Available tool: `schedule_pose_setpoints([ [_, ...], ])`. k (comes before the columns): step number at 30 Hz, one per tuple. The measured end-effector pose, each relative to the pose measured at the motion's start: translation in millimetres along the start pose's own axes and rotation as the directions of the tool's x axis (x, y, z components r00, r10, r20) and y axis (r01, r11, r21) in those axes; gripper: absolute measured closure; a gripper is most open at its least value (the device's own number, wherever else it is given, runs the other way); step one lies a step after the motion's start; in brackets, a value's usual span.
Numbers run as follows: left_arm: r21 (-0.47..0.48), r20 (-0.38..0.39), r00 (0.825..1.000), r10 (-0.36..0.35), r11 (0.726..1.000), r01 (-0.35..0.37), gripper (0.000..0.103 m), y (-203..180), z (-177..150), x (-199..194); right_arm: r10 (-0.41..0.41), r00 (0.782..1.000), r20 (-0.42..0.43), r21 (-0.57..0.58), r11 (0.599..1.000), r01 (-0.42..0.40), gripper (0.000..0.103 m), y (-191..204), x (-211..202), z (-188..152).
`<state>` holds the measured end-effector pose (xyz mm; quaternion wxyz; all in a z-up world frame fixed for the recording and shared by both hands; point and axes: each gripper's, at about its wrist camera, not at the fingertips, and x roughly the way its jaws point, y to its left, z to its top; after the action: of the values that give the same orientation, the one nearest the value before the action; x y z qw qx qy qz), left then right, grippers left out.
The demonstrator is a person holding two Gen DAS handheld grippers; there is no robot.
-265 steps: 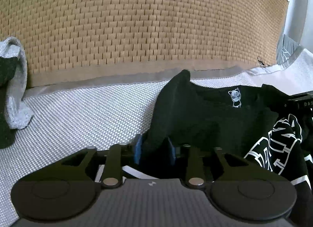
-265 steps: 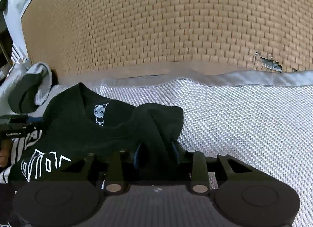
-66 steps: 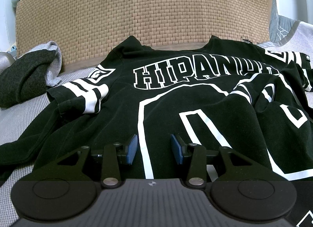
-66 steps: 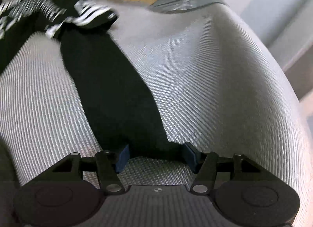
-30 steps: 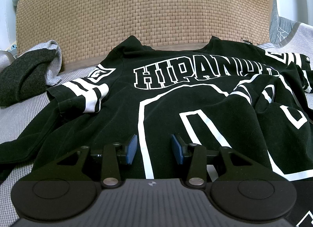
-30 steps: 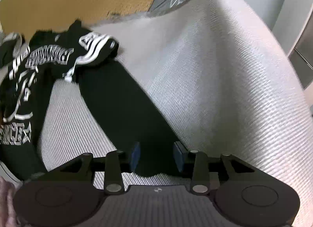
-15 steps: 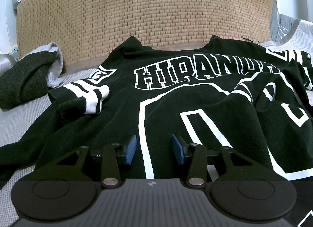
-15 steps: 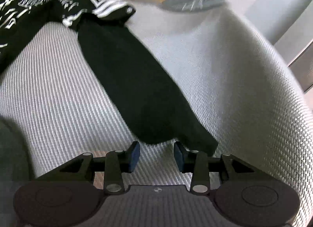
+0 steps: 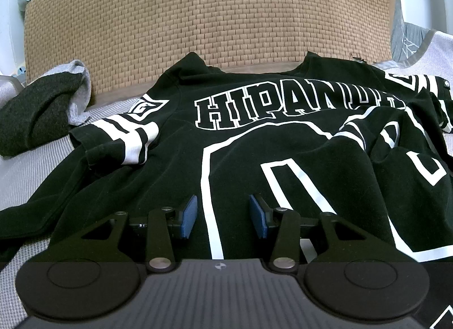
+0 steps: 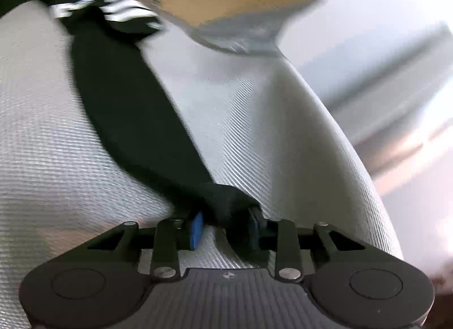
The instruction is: Fold clothes
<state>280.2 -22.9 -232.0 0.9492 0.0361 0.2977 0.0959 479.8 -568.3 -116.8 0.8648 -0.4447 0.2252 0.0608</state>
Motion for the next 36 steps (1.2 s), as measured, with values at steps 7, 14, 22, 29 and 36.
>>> schedule_pose_setpoints([
  [7,-0.005,0.000,1.000,-0.003,1.000,0.003,0.057,0.2,0.4,0.3,-0.046,0.999,-0.020,0.037,0.998,0.047,0.068,-35.0,-6.8,-26.9],
  [14,-0.007,0.000,1.000,-0.002,1.000,0.002,0.057,0.3,0.6,0.1,-0.051,0.998,0.033,-0.141,0.989,0.055,0.060,-15.4,-6.6,-23.4],
  [22,-0.012,0.000,1.000,-0.001,1.000,0.001,0.057,-0.7,0.3,-0.1,0.032,0.999,0.004,-0.304,0.952,-0.029,0.090,11.9,-8.4,-22.2],
  [29,-0.016,0.001,1.000,-0.004,1.000,0.004,0.057,-0.4,0.2,0.0,0.019,1.000,-0.009,-0.361,0.932,-0.021,0.097,-17.1,-26.6,-36.8],
  [36,-0.018,0.000,1.000,-0.007,1.000,0.007,0.057,0.7,-0.1,0.1,0.165,0.970,-0.179,-0.371,0.902,-0.222,0.093,-19.4,-24.5,-30.3],
])
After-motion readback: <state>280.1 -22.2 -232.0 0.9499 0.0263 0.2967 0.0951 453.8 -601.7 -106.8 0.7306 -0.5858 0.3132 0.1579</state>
